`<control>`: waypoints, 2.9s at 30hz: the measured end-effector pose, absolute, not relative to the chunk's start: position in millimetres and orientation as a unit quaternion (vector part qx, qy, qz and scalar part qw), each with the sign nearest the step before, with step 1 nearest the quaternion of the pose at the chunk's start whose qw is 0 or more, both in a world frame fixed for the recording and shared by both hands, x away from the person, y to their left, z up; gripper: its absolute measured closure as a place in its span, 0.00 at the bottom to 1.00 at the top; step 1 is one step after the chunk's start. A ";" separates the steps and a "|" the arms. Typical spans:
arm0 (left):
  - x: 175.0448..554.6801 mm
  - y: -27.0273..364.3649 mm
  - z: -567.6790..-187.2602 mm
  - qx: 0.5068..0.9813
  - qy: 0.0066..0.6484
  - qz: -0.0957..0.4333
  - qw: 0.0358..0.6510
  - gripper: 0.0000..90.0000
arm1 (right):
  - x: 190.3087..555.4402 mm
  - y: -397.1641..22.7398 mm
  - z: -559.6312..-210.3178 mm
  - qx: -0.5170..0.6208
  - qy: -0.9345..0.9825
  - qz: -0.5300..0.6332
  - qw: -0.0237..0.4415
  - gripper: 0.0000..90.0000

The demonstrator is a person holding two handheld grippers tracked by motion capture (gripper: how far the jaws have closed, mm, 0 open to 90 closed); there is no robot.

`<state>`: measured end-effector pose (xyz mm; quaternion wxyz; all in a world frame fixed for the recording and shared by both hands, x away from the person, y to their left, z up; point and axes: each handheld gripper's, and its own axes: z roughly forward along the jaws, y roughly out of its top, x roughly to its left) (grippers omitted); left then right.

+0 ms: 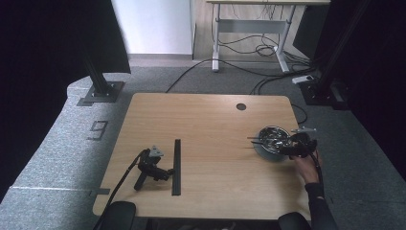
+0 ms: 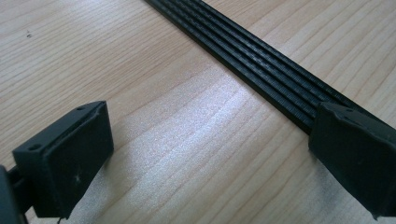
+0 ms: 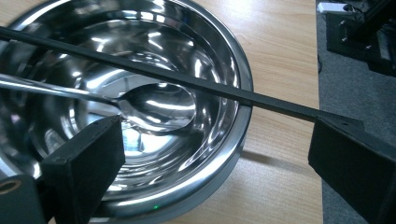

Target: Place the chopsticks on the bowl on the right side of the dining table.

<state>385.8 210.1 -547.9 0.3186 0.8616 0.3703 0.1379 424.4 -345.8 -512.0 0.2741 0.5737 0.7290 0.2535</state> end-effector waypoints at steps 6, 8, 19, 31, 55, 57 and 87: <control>385.8 210.0 -547.9 0.862 0.370 0.138 0.319 0.00 | 411.9 -347.2 -503.2 0.567 0.736 0.254 0.270 0.04; 385.7 210.0 -548.0 0.862 0.370 0.138 0.319 0.00 | 407.8 -348.2 -500.9 0.565 0.736 0.258 0.270 0.04; 385.8 210.1 -547.9 0.862 0.370 0.138 0.318 0.00 | 380.1 -342.2 -488.5 0.540 0.747 0.279 0.269 0.04; 385.7 209.9 -548.1 0.861 0.371 0.138 0.320 0.00 | 356.7 -313.2 -484.7 0.502 0.773 0.297 0.252 0.03; 385.7 209.9 -548.1 0.861 0.371 0.138 0.320 0.00 | 359.3 -235.9 -490.3 0.421 0.822 0.327 0.200 0.04; 385.7 209.9 -548.1 0.861 0.371 0.138 0.320 0.00 | 361.2 -227.4 -491.5 0.412 0.828 0.327 0.196 0.04; 385.7 209.9 -548.2 0.860 0.371 0.138 0.321 0.00 | 389.8 -121.9 -497.1 0.329 0.876 0.323 0.144 0.00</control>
